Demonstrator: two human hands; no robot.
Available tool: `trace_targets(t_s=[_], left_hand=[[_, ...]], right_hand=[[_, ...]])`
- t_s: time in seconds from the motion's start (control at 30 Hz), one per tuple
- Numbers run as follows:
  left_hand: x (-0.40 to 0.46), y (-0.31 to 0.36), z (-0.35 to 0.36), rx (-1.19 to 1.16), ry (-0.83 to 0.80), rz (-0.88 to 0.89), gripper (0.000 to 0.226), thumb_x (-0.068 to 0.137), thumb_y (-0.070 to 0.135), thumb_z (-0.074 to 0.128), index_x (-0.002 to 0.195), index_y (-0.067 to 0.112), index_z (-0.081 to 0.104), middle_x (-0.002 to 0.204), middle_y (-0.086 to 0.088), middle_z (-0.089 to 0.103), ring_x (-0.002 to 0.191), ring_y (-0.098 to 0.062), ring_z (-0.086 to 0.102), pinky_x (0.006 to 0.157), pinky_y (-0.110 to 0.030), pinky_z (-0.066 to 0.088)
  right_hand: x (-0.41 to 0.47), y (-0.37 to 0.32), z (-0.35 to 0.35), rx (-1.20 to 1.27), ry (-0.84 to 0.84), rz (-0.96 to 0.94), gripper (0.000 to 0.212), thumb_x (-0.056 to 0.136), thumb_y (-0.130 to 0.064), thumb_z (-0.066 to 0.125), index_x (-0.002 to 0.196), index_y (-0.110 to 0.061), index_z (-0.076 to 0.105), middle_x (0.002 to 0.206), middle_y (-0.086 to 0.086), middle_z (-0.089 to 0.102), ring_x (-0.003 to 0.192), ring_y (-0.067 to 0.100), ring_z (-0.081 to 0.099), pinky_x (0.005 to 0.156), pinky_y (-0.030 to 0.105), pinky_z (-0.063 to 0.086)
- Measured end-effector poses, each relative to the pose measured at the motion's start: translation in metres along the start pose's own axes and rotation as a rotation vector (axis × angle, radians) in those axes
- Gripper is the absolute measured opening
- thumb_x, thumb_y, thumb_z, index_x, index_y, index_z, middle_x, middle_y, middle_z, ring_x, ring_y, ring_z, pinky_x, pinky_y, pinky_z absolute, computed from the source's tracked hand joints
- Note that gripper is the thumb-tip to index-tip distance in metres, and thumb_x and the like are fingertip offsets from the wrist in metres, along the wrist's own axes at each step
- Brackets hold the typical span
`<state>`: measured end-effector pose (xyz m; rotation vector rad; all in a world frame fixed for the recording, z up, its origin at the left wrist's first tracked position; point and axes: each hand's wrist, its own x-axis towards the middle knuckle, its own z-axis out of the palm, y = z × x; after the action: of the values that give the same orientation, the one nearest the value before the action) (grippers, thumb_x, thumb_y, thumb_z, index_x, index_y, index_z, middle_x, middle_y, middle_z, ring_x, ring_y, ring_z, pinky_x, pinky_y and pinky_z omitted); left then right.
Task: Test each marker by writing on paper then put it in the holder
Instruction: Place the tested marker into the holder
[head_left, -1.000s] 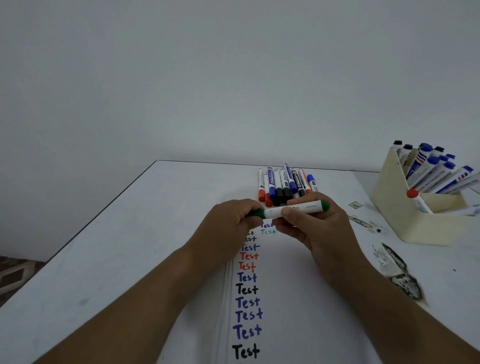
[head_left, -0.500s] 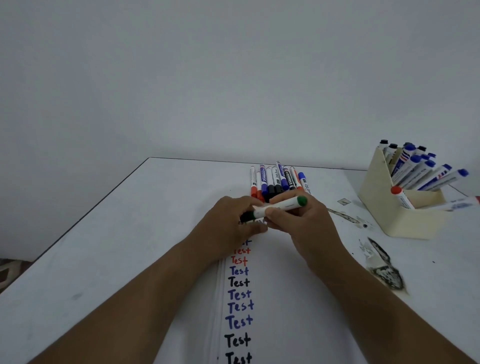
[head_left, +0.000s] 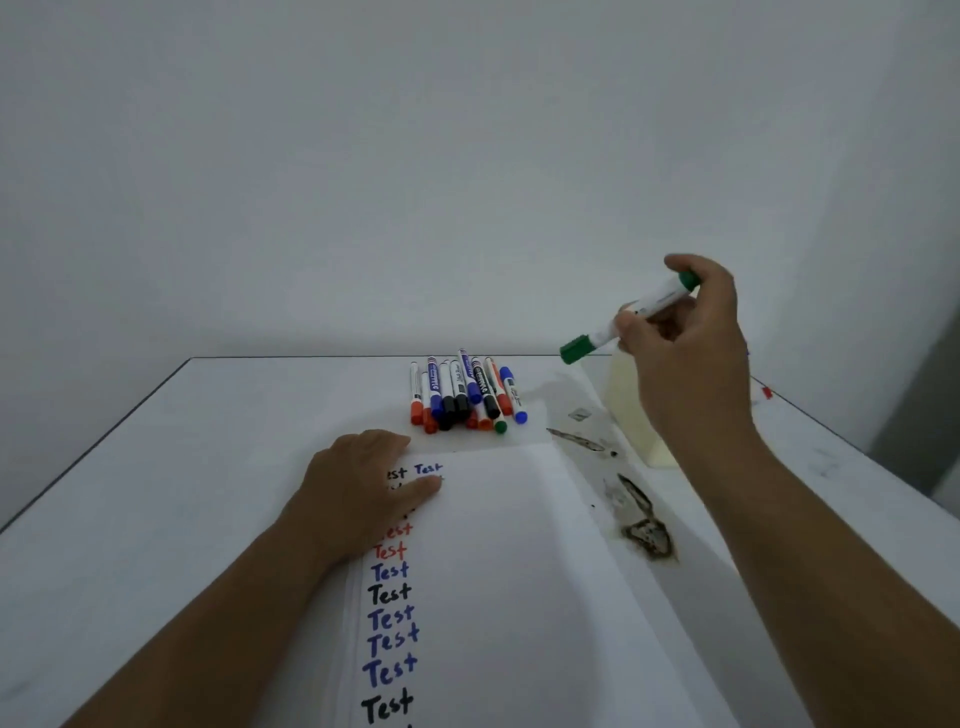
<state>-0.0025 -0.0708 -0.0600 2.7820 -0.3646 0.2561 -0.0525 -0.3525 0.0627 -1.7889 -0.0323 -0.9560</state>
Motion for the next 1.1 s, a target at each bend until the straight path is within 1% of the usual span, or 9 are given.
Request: trace_targets(t_s=[0.1,0.23,0.37,0.5,0.67,0.73,0.83,0.9,1.1], left_hand=[[0.001,0.001,0.000,0.021,-0.005,0.010,0.070,0.089,0.075,0.042,0.144,0.032,0.045,0.149,0.011,0.044,0.134,-0.011,0.039,0.111,-0.035,0.031],[0.002,0.001,0.001,0.007,-0.011,0.010,0.069,0.088,0.075,0.041,0.143,0.034,0.045,0.150,0.012,0.042,0.135,-0.011,0.038,0.112,-0.036,0.031],[0.004,0.001,0.001,-0.015,-0.007,0.007,0.067,0.088,0.074,0.044,0.142,0.034,0.047,0.149,0.013,0.044,0.135,-0.011,0.039,0.112,-0.037,0.032],[0.004,0.001,0.001,-0.010,-0.010,0.004,0.066,0.089,0.073,0.045,0.142,0.034,0.047,0.149,0.013,0.044,0.135,-0.012,0.039,0.112,-0.037,0.032],[0.006,0.000,0.001,-0.010,-0.012,0.001,0.066,0.088,0.073,0.045,0.141,0.034,0.048,0.148,0.013,0.045,0.134,-0.011,0.040,0.112,-0.037,0.033],[0.006,0.001,0.001,-0.013,-0.012,-0.001,0.066,0.088,0.073,0.046,0.142,0.034,0.048,0.148,0.013,0.044,0.134,-0.011,0.040,0.112,-0.036,0.033],[0.006,0.001,0.001,-0.006,-0.014,0.003,0.066,0.088,0.073,0.046,0.142,0.034,0.047,0.149,0.013,0.043,0.135,-0.011,0.039,0.112,-0.036,0.033],[0.006,0.001,0.000,-0.010,-0.016,0.000,0.066,0.089,0.073,0.046,0.143,0.034,0.047,0.149,0.013,0.043,0.135,-0.011,0.039,0.112,-0.036,0.032],[0.005,0.000,0.000,-0.013,-0.020,0.001,0.067,0.088,0.074,0.045,0.142,0.035,0.048,0.148,0.013,0.044,0.134,-0.011,0.041,0.111,-0.036,0.034]], right_hand=[[0.027,0.008,-0.038,-0.190,0.011,-0.036,0.053,0.099,-0.020,0.060,0.142,-0.044,0.039,0.104,-0.005,0.066,0.088,0.008,0.066,0.060,0.010,0.048],[0.045,0.037,-0.078,-0.327,-0.008,-0.019,0.049,0.099,-0.023,0.060,0.141,-0.042,0.045,0.107,-0.004,0.068,0.092,0.015,0.070,0.078,0.027,0.055],[0.044,0.066,-0.093,-0.482,-0.096,-0.012,0.040,0.094,-0.020,0.069,0.132,-0.029,0.059,0.099,-0.005,0.068,0.091,0.014,0.067,0.081,0.025,0.054],[0.043,0.085,-0.088,-0.540,-0.189,-0.005,0.029,0.090,-0.023,0.073,0.112,-0.033,0.058,0.093,-0.005,0.071,0.086,0.013,0.068,0.066,0.018,0.048],[0.051,0.093,-0.079,-0.706,-0.351,-0.117,0.028,0.100,-0.022,0.058,0.123,-0.031,0.070,0.076,0.005,0.067,0.064,0.015,0.055,0.059,0.029,0.038],[0.052,0.095,-0.083,-0.708,-0.330,-0.189,0.028,0.099,-0.019,0.058,0.122,-0.028,0.072,0.073,0.006,0.068,0.056,0.010,0.049,0.058,0.026,0.035],[0.046,0.104,-0.098,-0.697,-0.152,-0.179,0.024,0.101,-0.026,0.054,0.117,-0.026,0.072,0.097,-0.003,0.074,0.087,0.012,0.060,0.082,0.031,0.039],[0.040,0.112,-0.107,-0.714,-0.033,-0.096,0.026,0.101,-0.024,0.051,0.117,-0.020,0.071,0.105,0.001,0.073,0.091,0.017,0.059,0.091,0.035,0.040],[0.028,0.120,-0.111,-0.522,-0.027,0.232,0.031,0.101,-0.025,0.052,0.130,-0.023,0.062,0.112,0.002,0.071,0.095,0.016,0.062,0.074,0.025,0.044]])
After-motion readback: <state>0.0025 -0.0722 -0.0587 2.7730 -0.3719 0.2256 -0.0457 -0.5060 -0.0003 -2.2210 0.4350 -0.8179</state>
